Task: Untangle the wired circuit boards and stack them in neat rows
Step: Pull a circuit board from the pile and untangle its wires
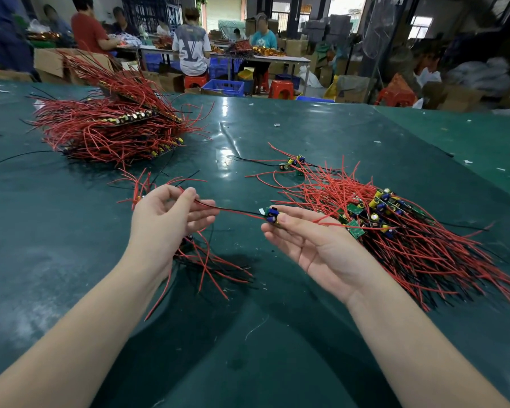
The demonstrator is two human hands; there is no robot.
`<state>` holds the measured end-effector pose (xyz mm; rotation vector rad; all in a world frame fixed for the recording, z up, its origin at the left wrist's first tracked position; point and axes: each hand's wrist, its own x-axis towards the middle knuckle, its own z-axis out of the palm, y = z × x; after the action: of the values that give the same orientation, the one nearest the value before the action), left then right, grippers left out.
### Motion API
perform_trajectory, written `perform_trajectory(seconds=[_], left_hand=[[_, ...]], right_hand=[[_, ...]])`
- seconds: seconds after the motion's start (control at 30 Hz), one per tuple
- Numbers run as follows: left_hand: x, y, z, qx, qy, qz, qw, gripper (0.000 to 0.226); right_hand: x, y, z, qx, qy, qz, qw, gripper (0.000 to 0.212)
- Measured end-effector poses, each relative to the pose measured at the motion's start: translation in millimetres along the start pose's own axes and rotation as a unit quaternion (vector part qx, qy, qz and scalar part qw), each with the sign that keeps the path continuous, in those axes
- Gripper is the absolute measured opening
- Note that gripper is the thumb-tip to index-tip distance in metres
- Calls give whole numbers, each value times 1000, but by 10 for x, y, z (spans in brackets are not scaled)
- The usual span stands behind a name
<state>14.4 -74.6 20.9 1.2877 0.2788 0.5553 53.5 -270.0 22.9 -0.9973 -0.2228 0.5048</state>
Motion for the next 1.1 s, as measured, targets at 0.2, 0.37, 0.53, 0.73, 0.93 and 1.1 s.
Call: perform_trajectory(seconds=[0.2,0.37,0.53,0.73,0.93,1.1], left_hand=[[18,76,2,-141,3,-96,985,22],[26,112,-2,-236,19,-198,951,19],[22,26,23,-165,7,-129,978,23],[26,-42,55,-199,-7,-101,975,21],[41,-88,51,-199,-2,-112,973,25],[52,-55,31,-217,14,-123,968,24]], right_hand=[[15,-43,-17,35,44,-6,998,20],[19,-60,-5,75,37,-10,996,14],[33,-49,-29,119,49,-10,992,12],[47,21,-8,127,64,-26,990,14],[41,27,-9,115,67,-23,991,16],[33,2,4,130,87,-20,988,11]])
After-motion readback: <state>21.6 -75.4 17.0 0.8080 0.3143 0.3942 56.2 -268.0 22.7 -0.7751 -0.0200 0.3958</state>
